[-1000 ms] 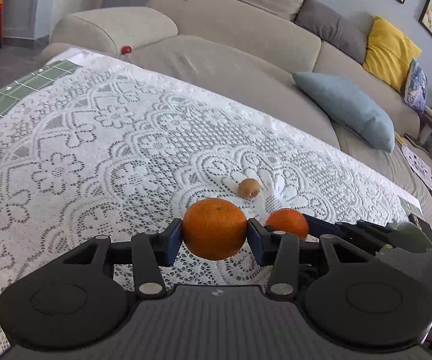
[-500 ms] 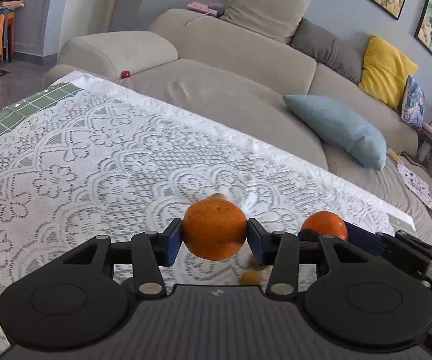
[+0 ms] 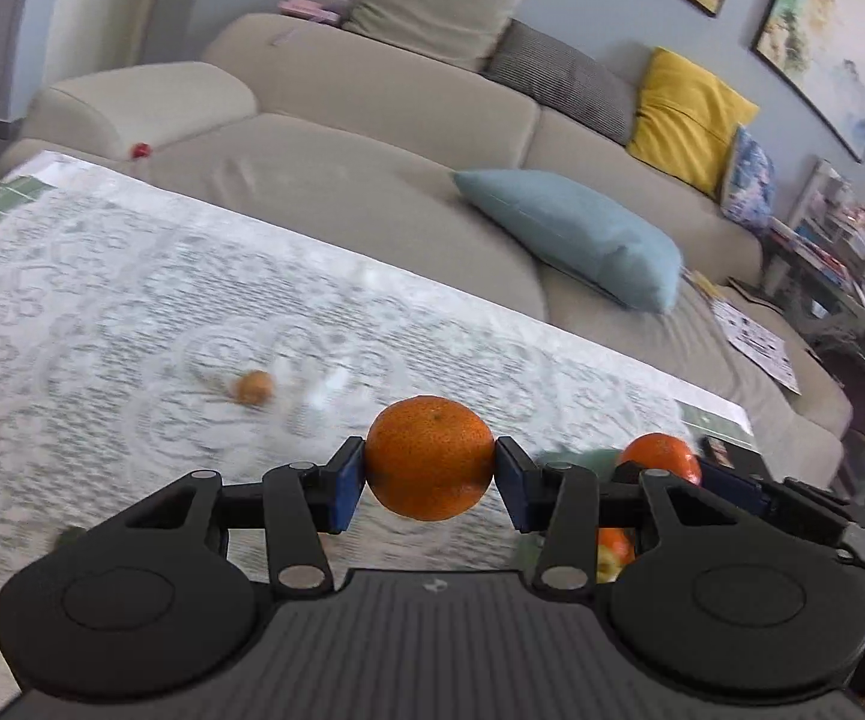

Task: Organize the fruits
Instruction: 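Carry both held oranges into the green colander and lower them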

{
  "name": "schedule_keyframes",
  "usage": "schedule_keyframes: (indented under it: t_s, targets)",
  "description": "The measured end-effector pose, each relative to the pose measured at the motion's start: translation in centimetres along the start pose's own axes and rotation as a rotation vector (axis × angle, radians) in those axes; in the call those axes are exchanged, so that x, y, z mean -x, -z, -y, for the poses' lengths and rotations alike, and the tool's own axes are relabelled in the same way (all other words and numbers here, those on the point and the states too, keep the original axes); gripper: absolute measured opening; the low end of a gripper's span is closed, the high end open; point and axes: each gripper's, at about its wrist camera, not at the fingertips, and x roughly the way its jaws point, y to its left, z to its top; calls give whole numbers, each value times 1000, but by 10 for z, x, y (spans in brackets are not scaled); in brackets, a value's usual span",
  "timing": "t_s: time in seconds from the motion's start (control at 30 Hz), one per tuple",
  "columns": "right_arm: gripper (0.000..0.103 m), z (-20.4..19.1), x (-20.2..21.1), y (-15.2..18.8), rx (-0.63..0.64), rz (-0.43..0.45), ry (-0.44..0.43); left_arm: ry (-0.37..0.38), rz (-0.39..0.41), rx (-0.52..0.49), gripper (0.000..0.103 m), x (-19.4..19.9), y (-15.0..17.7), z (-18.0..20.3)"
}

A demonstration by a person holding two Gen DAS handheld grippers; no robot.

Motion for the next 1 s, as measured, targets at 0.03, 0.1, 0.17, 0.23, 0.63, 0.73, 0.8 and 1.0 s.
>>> schedule_keyframes:
  t_s: [0.03,0.1,0.17,0.23,0.63,0.73,0.8,1.0]
  targets:
    - [41,6,1,2,-6,-8,8,11,-6,-4,52,-2,2,5]
    - [41,16,1,5,-13,-26,22,29,-16,-15,52,-7,5,16]
    - [41,24,0,9,-15,-49,34,49,-28,-26,52,-10,7,25]
    - [41,30,-1,13,-14,-73,39,72,-44,-37,52,-11,8,32]
    - [41,48,-4,26,-10,-157,60,118,-177,-143,52,-18,30,68]
    - [41,50,-6,29,-5,-180,67,114,-201,-160,52,-19,35,72]
    - [41,51,-7,32,-2,-194,66,107,-216,-168,52,-21,38,73]
    - [41,54,-13,39,13,-231,63,89,-251,-175,52,-26,43,75]
